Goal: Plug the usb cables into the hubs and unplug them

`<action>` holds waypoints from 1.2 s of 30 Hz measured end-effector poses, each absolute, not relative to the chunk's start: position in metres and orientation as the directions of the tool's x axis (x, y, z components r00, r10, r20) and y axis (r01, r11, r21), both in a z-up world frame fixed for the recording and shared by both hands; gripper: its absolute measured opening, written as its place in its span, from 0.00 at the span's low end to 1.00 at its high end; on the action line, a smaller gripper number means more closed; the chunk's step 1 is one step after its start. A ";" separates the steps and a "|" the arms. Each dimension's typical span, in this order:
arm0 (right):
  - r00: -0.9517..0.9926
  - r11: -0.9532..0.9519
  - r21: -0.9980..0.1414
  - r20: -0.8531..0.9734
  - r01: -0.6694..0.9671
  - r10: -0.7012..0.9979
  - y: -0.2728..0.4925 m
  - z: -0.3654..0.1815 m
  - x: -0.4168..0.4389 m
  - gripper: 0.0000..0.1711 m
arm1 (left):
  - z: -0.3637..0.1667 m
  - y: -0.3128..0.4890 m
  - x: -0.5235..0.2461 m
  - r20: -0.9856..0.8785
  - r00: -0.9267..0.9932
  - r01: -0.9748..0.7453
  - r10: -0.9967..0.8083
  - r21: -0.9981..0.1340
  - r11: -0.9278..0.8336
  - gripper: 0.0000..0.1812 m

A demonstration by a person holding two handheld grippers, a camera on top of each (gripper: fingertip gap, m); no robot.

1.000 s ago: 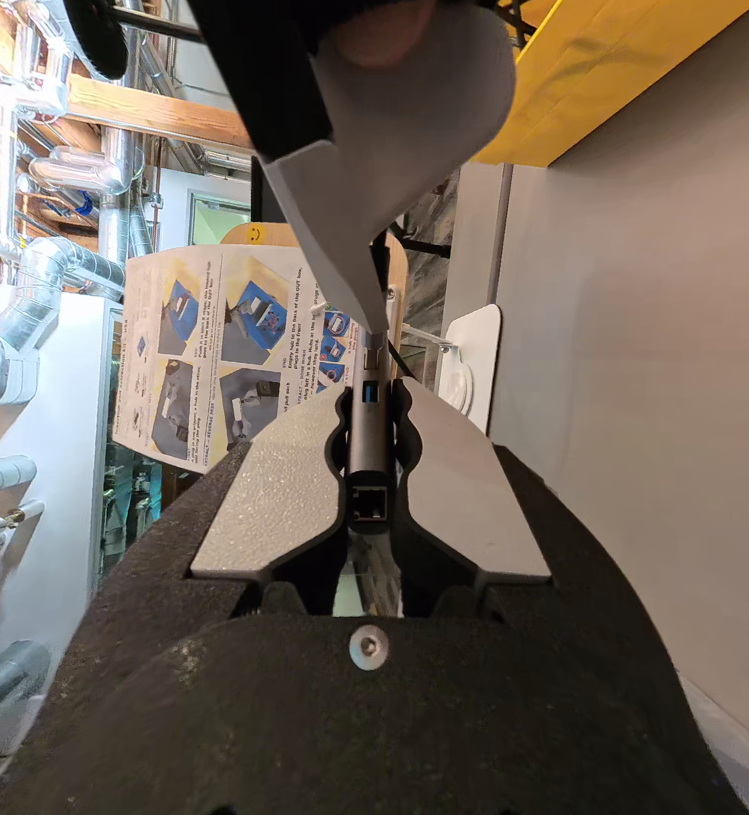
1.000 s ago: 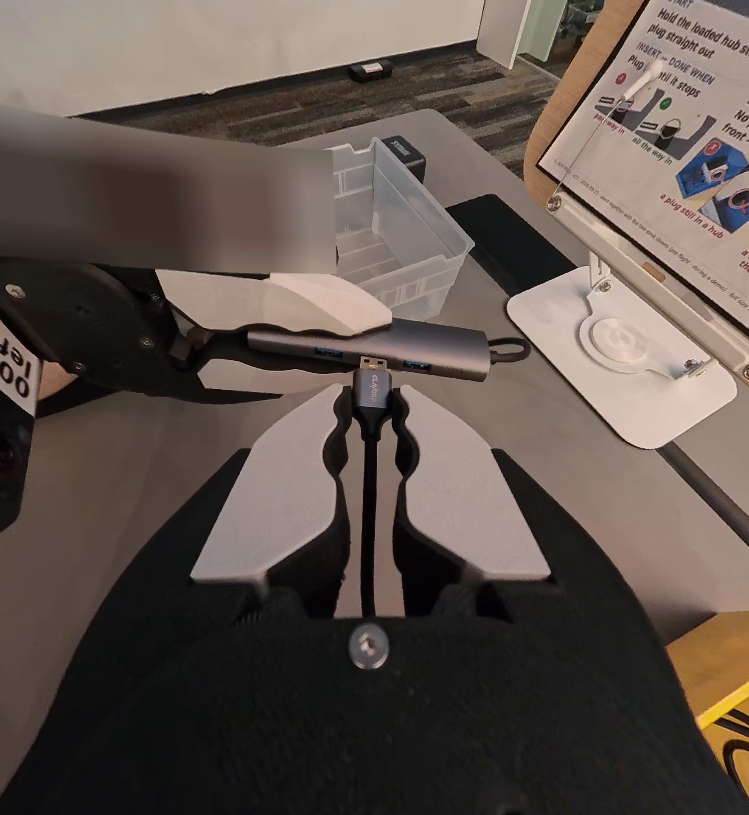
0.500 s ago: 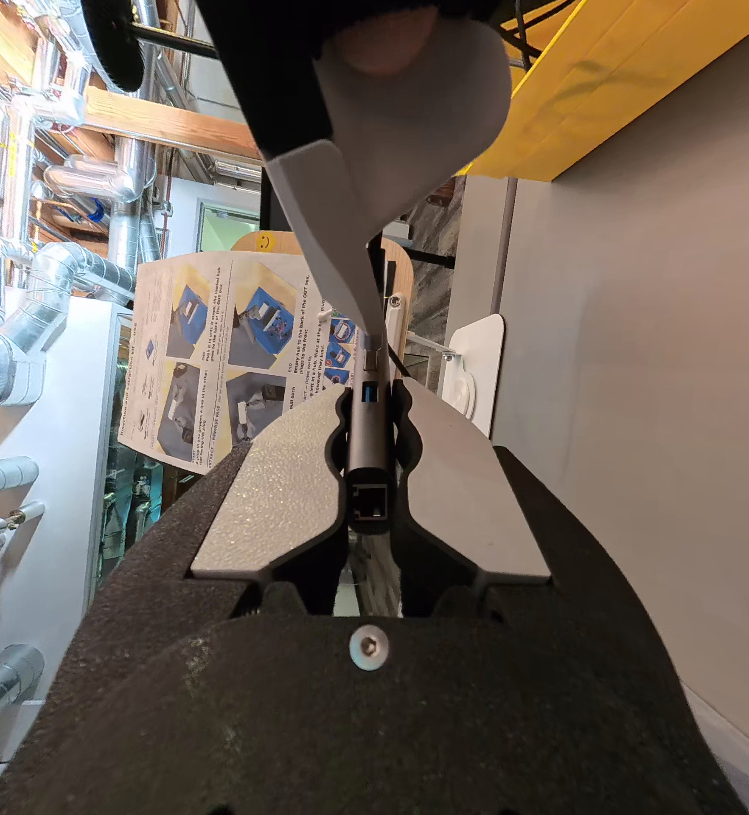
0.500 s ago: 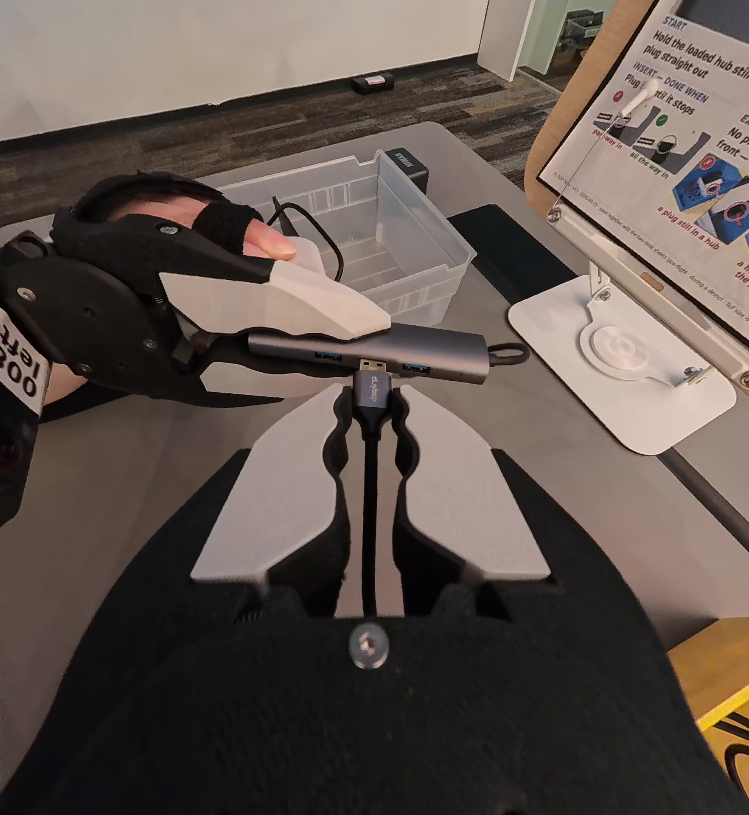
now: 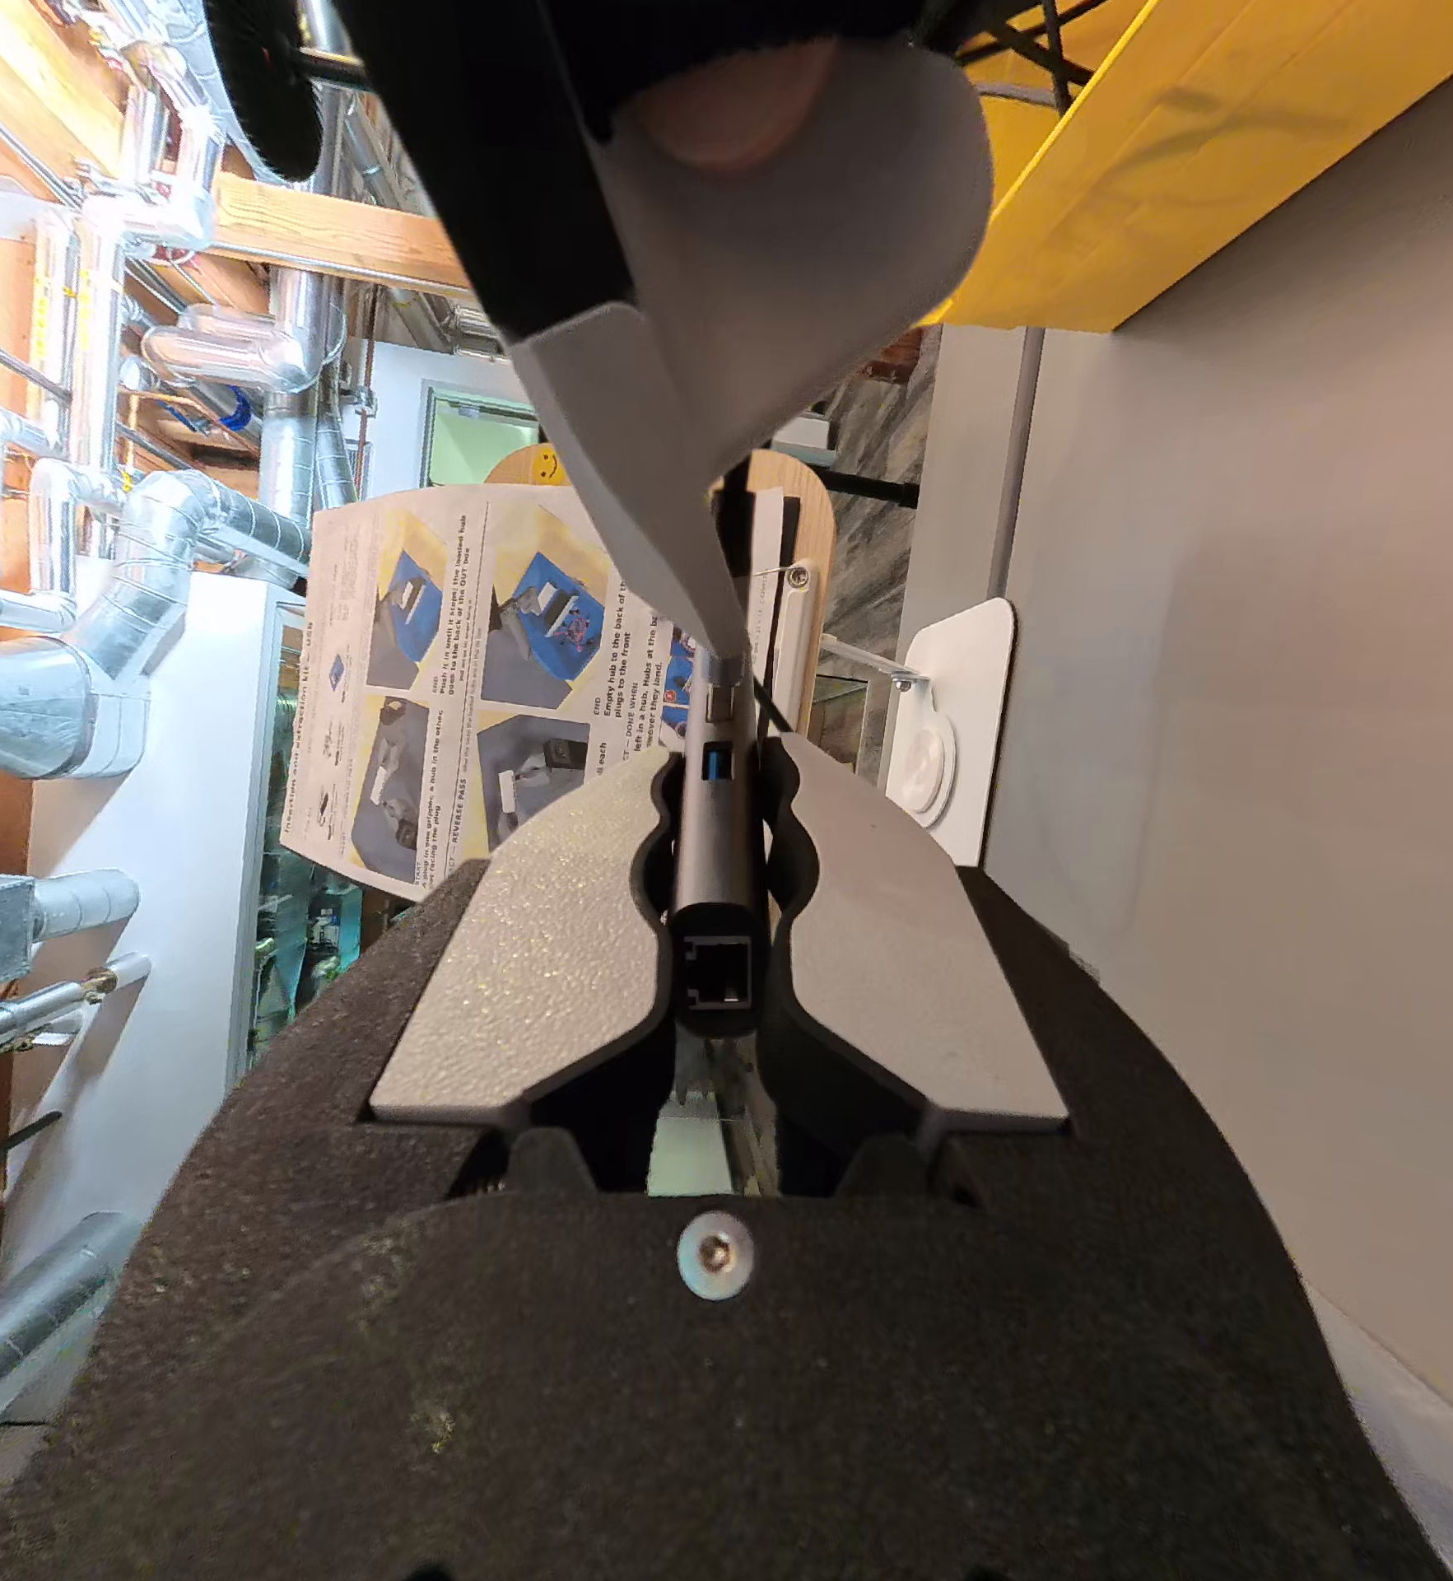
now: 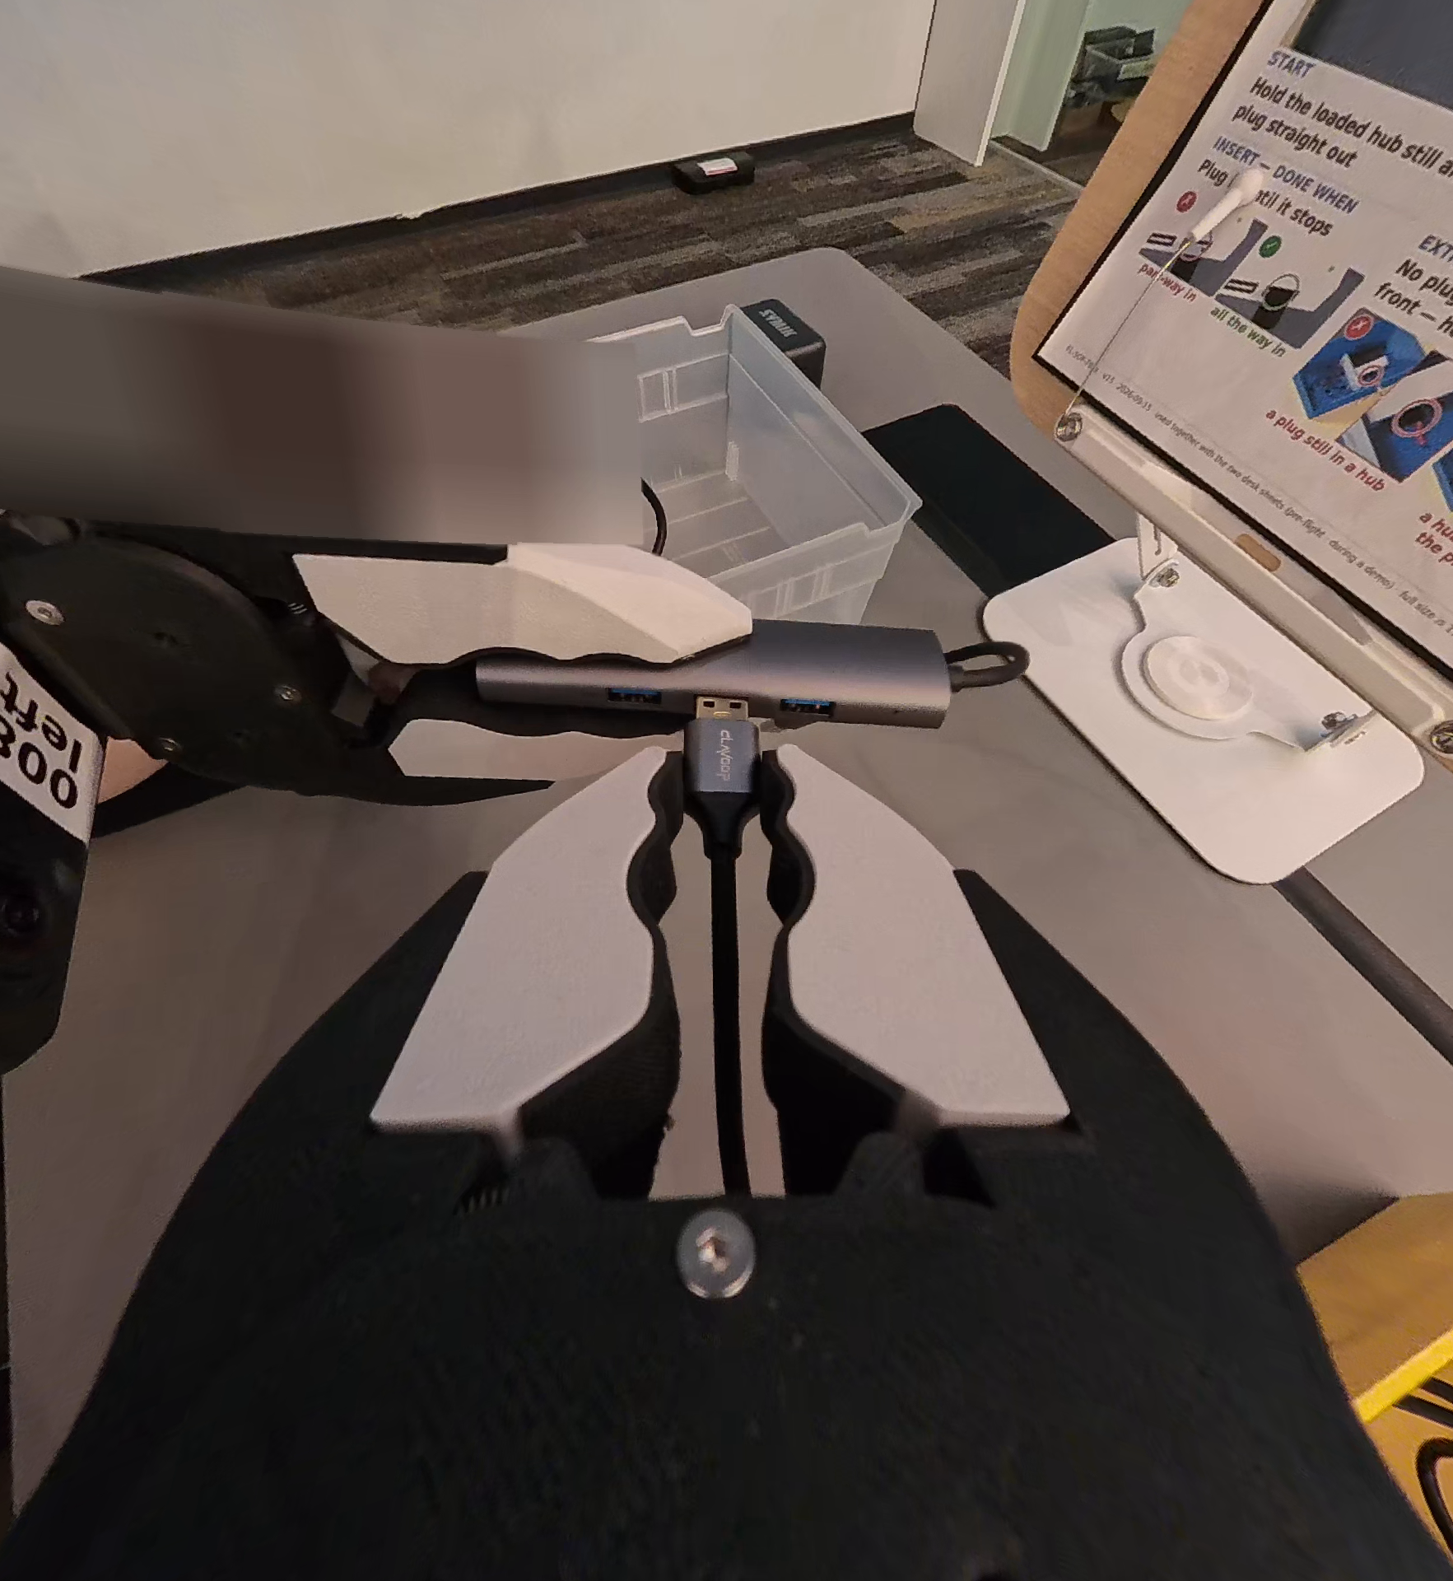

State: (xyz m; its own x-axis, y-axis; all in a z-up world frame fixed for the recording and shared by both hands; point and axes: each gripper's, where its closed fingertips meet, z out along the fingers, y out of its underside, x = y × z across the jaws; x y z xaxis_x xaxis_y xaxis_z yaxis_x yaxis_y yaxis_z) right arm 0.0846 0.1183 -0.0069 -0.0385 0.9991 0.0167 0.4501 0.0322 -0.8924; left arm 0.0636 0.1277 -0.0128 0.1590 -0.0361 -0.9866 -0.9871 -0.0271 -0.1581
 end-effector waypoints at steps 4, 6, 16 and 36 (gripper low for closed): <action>-0.019 0.069 -0.882 0.068 0.466 0.998 0.118 -0.009 0.083 0.10 | -0.014 0.127 0.062 -0.989 0.144 -0.989 -0.036 -0.143 -0.032 0.09; -0.018 0.074 -0.877 0.074 0.475 0.997 0.117 -0.010 0.083 0.10 | -0.015 0.127 0.063 -0.990 0.133 -0.991 -0.048 -0.132 -0.033 0.09; -0.113 0.065 -0.880 0.013 0.471 0.994 0.112 -0.005 0.092 0.10 | -0.012 0.120 0.077 -0.992 0.118 -0.992 -0.043 -0.120 0.026 0.09; -0.216 -0.062 -0.923 -0.153 0.379 0.964 0.110 0.008 0.095 0.12 | -0.006 0.116 0.091 -0.991 0.124 -0.987 -0.052 -0.128 0.096 0.09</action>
